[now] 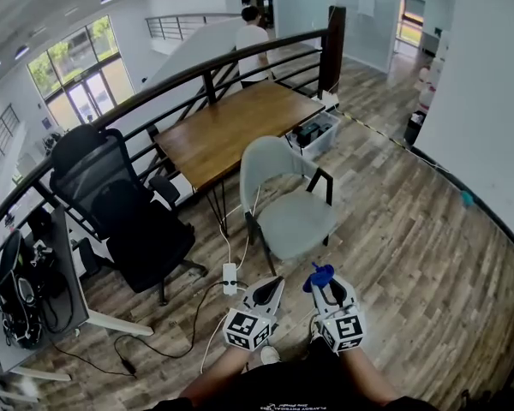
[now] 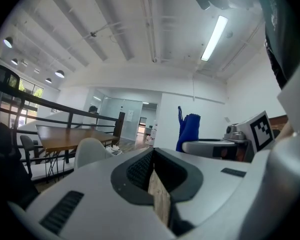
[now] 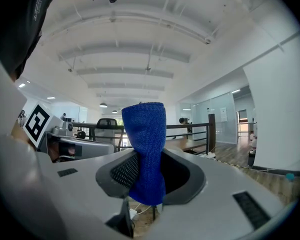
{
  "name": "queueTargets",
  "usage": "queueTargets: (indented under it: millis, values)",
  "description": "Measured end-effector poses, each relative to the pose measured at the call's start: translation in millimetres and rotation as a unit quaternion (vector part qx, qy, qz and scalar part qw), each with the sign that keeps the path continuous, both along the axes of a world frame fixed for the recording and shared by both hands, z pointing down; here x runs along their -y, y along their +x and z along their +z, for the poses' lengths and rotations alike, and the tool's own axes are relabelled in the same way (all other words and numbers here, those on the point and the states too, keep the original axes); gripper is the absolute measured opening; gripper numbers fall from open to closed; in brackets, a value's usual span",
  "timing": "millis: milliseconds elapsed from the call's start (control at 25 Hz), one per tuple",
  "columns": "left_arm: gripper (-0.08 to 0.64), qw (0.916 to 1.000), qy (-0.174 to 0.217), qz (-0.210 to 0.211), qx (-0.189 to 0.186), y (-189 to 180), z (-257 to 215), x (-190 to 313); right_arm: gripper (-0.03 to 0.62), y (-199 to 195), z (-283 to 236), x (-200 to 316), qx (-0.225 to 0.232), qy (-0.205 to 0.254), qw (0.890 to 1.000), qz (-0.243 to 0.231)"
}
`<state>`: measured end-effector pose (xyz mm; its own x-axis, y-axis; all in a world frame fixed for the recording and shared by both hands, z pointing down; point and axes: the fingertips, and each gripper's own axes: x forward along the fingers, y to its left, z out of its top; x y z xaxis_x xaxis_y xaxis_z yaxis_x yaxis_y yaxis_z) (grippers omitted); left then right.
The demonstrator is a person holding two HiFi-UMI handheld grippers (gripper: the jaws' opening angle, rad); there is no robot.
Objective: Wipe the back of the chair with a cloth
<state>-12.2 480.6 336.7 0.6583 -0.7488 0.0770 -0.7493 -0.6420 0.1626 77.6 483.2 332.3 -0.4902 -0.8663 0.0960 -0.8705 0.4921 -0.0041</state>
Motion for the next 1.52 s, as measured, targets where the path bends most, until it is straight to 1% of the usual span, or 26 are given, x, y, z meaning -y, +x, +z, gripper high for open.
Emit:
queueTargets:
  millis: [240,400,560,720,960,1200,1320,1520]
  values:
    - [0.007,1.0000,-0.006,-0.001,0.008,21,-3,35,0.120,15,-10,39,0.014,0.009,1.000,-0.015]
    - [0.006,0.9999,-0.005,-0.005,0.013,46,-4,63,0.120,34,-5,69,0.011,0.008,1.000,-0.024]
    - [0.006,0.9999,-0.005,-0.009,0.013,77,-1,89,0.120,62,0,99,0.014,0.002,0.999,-0.037]
    - [0.006,0.9993,-0.013,-0.028,0.018,104,5,118,0.120,86,-2,128,0.016,0.002,0.998,-0.060]
    - [0.006,0.9983,-0.018,-0.047,0.028,137,5,145,0.120,118,13,162,0.024,-0.015,0.996,-0.083]
    - [0.007,0.9963,-0.034,-0.063,0.046,143,12,167,0.120,121,23,180,0.043,-0.032,0.994,-0.099]
    - [0.006,0.9960,-0.035,-0.066,0.048,141,14,179,0.120,120,26,193,0.052,-0.036,0.993,-0.102]
    - [0.008,0.9963,-0.030,-0.067,0.044,133,19,211,0.120,119,30,229,0.050,-0.034,0.994,-0.095]
